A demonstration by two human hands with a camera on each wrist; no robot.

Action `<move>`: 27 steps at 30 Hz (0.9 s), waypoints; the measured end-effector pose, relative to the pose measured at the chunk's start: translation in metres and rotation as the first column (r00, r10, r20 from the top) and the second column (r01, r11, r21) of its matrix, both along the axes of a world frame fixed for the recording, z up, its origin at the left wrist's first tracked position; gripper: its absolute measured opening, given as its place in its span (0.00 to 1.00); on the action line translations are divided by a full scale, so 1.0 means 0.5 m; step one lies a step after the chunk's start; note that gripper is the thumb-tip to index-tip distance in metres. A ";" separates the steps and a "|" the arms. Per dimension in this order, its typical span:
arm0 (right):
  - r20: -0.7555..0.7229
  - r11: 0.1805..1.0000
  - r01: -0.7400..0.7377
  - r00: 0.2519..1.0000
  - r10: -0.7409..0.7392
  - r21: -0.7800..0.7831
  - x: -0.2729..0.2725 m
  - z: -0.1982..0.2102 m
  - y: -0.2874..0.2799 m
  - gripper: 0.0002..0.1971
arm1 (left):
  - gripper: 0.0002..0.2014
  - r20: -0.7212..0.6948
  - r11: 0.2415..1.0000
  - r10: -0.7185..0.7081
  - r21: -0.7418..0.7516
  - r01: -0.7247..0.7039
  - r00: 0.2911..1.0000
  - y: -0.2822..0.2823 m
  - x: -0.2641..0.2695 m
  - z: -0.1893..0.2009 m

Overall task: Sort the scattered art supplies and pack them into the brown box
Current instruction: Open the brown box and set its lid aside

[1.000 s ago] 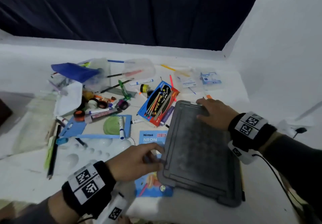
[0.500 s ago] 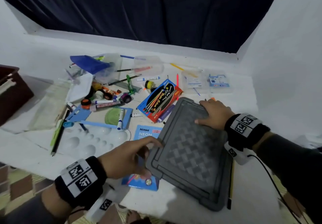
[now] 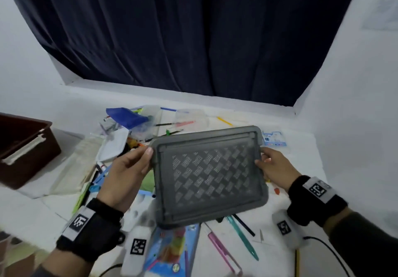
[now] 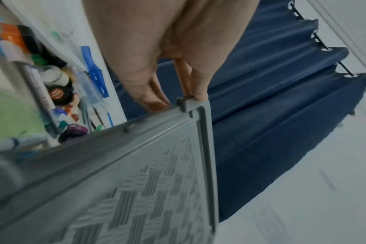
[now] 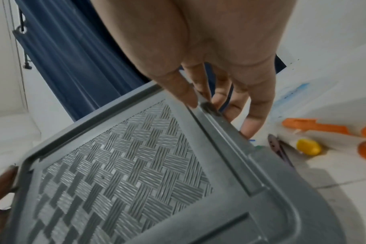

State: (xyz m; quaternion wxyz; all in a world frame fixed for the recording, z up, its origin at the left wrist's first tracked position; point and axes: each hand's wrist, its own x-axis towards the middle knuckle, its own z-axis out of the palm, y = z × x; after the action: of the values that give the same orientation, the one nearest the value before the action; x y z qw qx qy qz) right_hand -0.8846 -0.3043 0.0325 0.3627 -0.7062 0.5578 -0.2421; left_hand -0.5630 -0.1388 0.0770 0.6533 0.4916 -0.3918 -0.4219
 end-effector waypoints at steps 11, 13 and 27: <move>0.262 0.993 0.110 0.960 -0.097 -0.038 0.016 -0.013 0.046 0.07 | 0.23 0.080 0.861 0.017 0.506 -0.055 0.997 -0.007 0.034 -0.047; 0.259 0.991 0.125 0.959 -0.111 -0.041 0.013 -0.023 0.049 0.08 | 0.25 0.037 0.835 0.037 0.548 -0.051 0.999 -0.003 0.030 -0.063; 0.749 0.996 0.091 0.658 -0.072 0.016 0.103 0.191 0.090 0.16 | 0.18 0.008 0.977 0.001 0.214 -0.003 1.000 -0.027 0.151 0.081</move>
State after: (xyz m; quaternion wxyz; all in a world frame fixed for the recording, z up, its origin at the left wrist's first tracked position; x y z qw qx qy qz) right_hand -0.8332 -0.2594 0.1278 0.5404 -0.5228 0.3876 -0.5333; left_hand -0.4873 -0.1525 0.1174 0.5954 0.5612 -0.3462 -0.4590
